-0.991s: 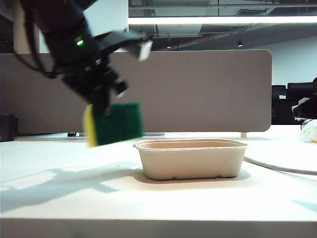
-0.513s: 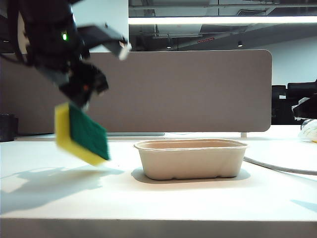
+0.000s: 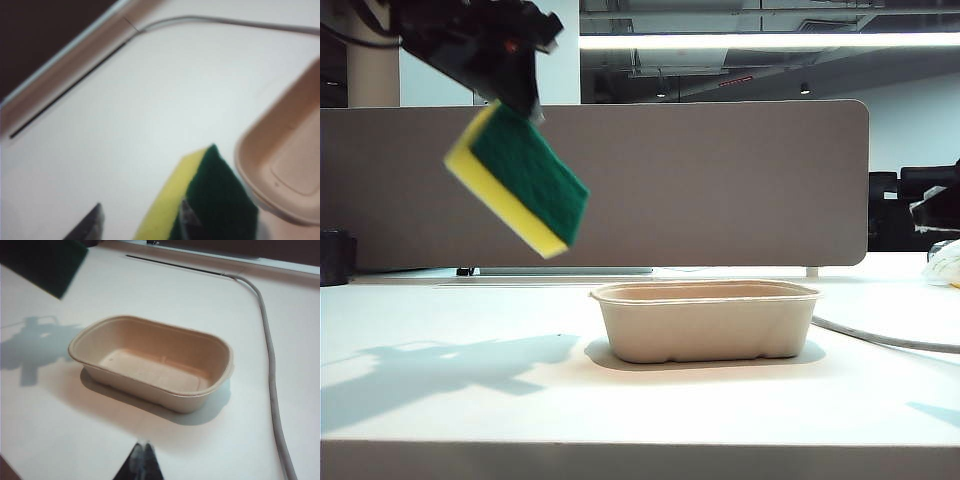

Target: Take out the cleaning sponge from the paper lunch box and place it on the table.

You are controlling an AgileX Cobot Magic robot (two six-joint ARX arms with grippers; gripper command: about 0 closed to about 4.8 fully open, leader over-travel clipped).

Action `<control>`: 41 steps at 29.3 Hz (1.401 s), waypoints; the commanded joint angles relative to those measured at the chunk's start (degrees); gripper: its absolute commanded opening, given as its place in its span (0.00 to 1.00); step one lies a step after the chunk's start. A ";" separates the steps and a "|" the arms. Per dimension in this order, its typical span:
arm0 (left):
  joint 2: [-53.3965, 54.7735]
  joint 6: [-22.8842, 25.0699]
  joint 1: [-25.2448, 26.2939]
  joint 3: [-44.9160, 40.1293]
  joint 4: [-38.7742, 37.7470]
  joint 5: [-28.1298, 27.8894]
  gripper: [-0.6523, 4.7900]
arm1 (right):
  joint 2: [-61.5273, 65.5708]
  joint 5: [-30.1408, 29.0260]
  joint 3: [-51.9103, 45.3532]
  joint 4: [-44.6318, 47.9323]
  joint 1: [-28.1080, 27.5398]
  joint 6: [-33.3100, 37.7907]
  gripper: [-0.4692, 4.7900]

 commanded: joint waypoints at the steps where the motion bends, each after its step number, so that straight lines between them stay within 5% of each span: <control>1: 2.54 0.39 0.52 0.09 -4.09 -0.52 0.54 | -0.33 0.02 0.04 1.01 0.04 0.02 0.08; 2: 3.19 2.43 1.11 0.09 -6.01 -0.55 0.44 | -0.33 0.02 0.04 0.98 0.04 0.02 0.08; 4: 4.00 3.80 2.36 0.09 -9.84 -2.82 0.09 | -0.31 0.00 0.04 0.98 0.04 0.02 0.08; 9: 4.24 2.69 3.02 0.11 -12.00 -4.87 0.12 | -0.33 -0.11 0.04 0.98 -0.02 0.02 0.08; 11: 4.26 2.71 3.10 0.11 -11.87 -4.72 0.26 | -0.33 -0.13 0.04 0.98 -0.02 0.02 0.08; 17: 4.28 0.74 2.93 0.11 -10.67 -1.97 1.00 | -0.33 0.00 0.04 0.98 -0.04 0.02 0.08; 26: 4.31 1.97 2.95 0.11 -10.54 -3.96 1.00 | -0.33 0.02 0.04 0.98 -0.07 0.02 0.08; 27: 4.31 3.30 2.95 0.09 -10.84 -3.72 0.78 | -0.33 0.02 0.04 0.98 -0.07 0.02 0.08; 28: 4.33 4.20 2.95 0.09 -10.88 -3.69 0.38 | -0.33 0.02 0.04 0.98 -0.07 0.02 0.08; 29: 4.33 4.24 2.95 0.09 -10.64 -3.74 0.08 | -0.33 0.02 0.04 0.98 -0.07 0.02 0.08; 30: 4.42 4.24 2.95 0.09 -10.29 -3.65 0.18 | -0.33 0.02 0.04 0.98 -0.07 0.02 0.08; 31: 4.42 4.22 2.95 0.09 -10.16 -3.63 0.09 | -0.33 0.02 0.04 0.98 -0.07 0.02 0.08; 35: 4.42 3.80 2.95 0.09 -9.73 -3.58 0.11 | -0.33 0.02 0.04 0.98 -0.07 0.02 0.08; 37: 4.44 3.39 2.95 0.09 -9.27 -3.61 0.24 | -0.33 0.02 0.04 0.98 -0.07 0.02 0.08; 40: 4.44 3.15 2.95 0.09 -8.07 -3.67 1.00 | -0.33 0.02 0.04 0.98 -0.07 0.02 0.08; 41: 4.46 2.62 2.95 0.09 -7.52 -4.04 1.00 | -0.33 0.02 0.04 0.98 -0.07 0.02 0.08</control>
